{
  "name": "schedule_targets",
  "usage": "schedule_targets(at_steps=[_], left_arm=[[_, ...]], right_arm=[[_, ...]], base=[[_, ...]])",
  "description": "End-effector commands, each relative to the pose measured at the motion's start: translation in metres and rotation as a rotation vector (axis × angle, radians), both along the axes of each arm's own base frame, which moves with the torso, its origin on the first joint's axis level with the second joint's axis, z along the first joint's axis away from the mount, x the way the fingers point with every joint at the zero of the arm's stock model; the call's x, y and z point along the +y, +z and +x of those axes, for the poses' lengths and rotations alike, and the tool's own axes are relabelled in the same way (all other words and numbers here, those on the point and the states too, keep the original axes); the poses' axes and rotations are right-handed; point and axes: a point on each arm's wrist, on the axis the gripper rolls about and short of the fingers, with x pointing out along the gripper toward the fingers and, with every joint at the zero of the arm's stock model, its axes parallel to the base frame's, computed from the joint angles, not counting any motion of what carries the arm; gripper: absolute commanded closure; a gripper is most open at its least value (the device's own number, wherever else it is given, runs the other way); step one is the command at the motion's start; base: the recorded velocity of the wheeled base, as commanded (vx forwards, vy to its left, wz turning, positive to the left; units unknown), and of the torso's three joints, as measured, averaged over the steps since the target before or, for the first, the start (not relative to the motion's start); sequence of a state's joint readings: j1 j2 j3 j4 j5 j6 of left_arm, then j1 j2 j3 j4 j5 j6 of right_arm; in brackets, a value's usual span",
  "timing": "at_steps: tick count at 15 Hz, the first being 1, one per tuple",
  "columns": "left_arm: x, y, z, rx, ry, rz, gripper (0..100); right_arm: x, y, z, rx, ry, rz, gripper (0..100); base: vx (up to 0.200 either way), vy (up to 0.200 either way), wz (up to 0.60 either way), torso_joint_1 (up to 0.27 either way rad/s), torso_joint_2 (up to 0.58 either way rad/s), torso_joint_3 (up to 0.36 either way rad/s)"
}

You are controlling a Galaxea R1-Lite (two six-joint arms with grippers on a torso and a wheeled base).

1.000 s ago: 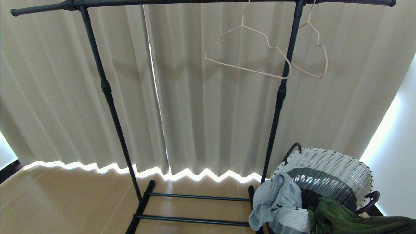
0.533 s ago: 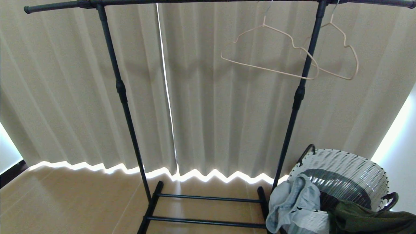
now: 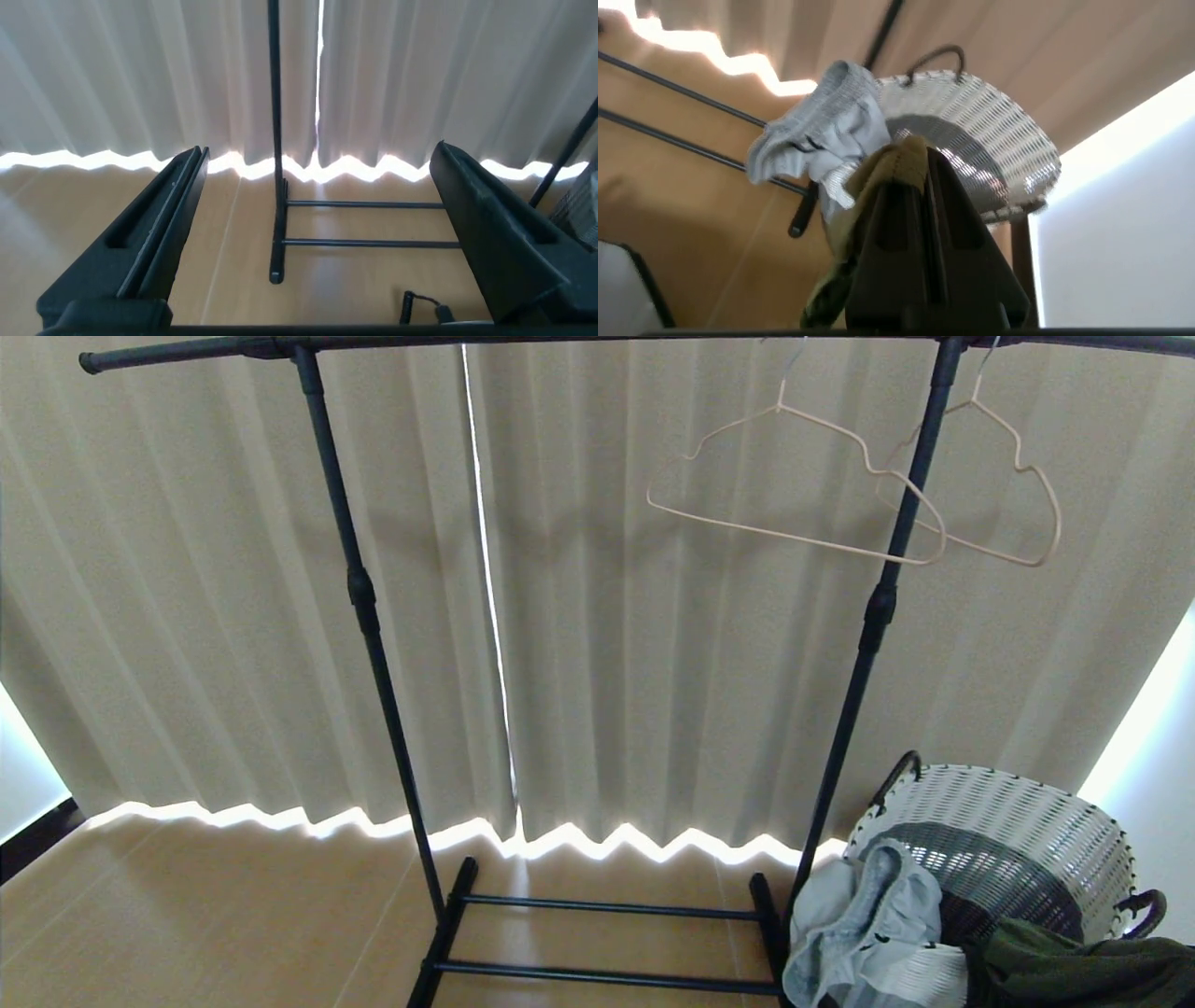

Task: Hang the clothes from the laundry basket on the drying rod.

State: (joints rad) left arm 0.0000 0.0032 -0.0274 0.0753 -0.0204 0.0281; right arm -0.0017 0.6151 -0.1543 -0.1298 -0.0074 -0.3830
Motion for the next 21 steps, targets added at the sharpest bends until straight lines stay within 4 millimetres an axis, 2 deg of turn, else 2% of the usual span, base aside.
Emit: schedule_targets(at_steps=[1, 4, 6, 8, 10, 11, 13, 15, 16, 18, 20, 21], left_arm=[[0.0, 0.0, 0.0, -0.001, -0.005, 0.016, 0], [-0.001, 0.0, 0.0, -0.014, -0.039, 0.062, 0], [-0.004, 0.012, 0.0, -0.138, -0.172, 0.071, 0], [-0.006, 0.028, -0.005, -0.2, -0.262, 0.087, 0], [-0.007, 0.046, -0.004, -0.191, -0.331, 0.096, 0], [-0.008, 0.065, 0.002, -0.164, -0.373, 0.092, 0], [-0.009, 0.094, 0.019, -0.102, -0.433, 0.079, 0], [-0.011, 0.114, 0.048, 0.0, -0.495, 0.067, 0], [-0.012, 0.115, 0.067, 0.069, -0.54, 0.089, 0], [-0.021, 0.12, 0.093, 0.118, -0.647, 0.132, 0], [-0.03, 0.128, 0.105, 0.136, -0.712, 0.142, 0], [-0.048, 0.137, 0.122, 0.169, -0.747, 0.173, 0]], right_arm=[[0.001, 0.005, 0.003, -0.006, 0.019, 0.003, 100], [0.002, 0.017, 0.008, -0.026, 0.065, 0.013, 100], [0.005, 0.024, 0.012, -0.031, 0.103, 0.079, 100], [0.008, 0.034, 0.014, -0.05, 0.133, 0.145, 100], [0.012, 0.043, 0.018, -0.054, 0.188, 0.16, 100], [0.016, 0.049, 0.023, -0.051, 0.231, 0.176, 100], [0.024, 0.064, 0.032, -0.048, 0.286, 0.233, 100], [0.034, 0.081, 0.05, -0.032, 0.317, 0.28, 100], [0.039, 0.087, 0.06, -0.019, 0.33, 0.287, 100], [0.042, 0.097, 0.068, -0.035, 0.333, 0.299, 100], [0.044, 0.104, 0.068, -0.052, 0.347, 0.304, 100], [0.048, 0.112, 0.071, -0.063, 0.378, 0.309, 100]], base=[[0.0, 0.0, 0.0, 0.0, 0.0, 0.0], [0.0, 0.0, 0.0, 0.0, 0.0, 0.0], [0.0, 0.0, 0.0, 0.0, 0.0, 0.0], [0.0, 0.0, 0.0, 0.0, 0.0, 0.0], [0.0, 0.0, 0.0, 0.0, 0.0, 0.0], [0.0, 0.0, 0.0, 0.0, 0.0, 0.0], [0.0, 0.0, 0.0, 0.0, 0.0, 0.0], [0.0, 0.0, 0.0, 0.0, 0.0, 0.0], [0.0, 0.0, 0.0, 0.0, 0.0, 0.0], [0.0, 0.0, 0.0, 0.0, 0.0, 0.0], [0.0, 0.0, 0.0, 0.0, 0.0, 0.0], [0.0, 0.0, 0.0, 0.0, 0.0, 0.0]])
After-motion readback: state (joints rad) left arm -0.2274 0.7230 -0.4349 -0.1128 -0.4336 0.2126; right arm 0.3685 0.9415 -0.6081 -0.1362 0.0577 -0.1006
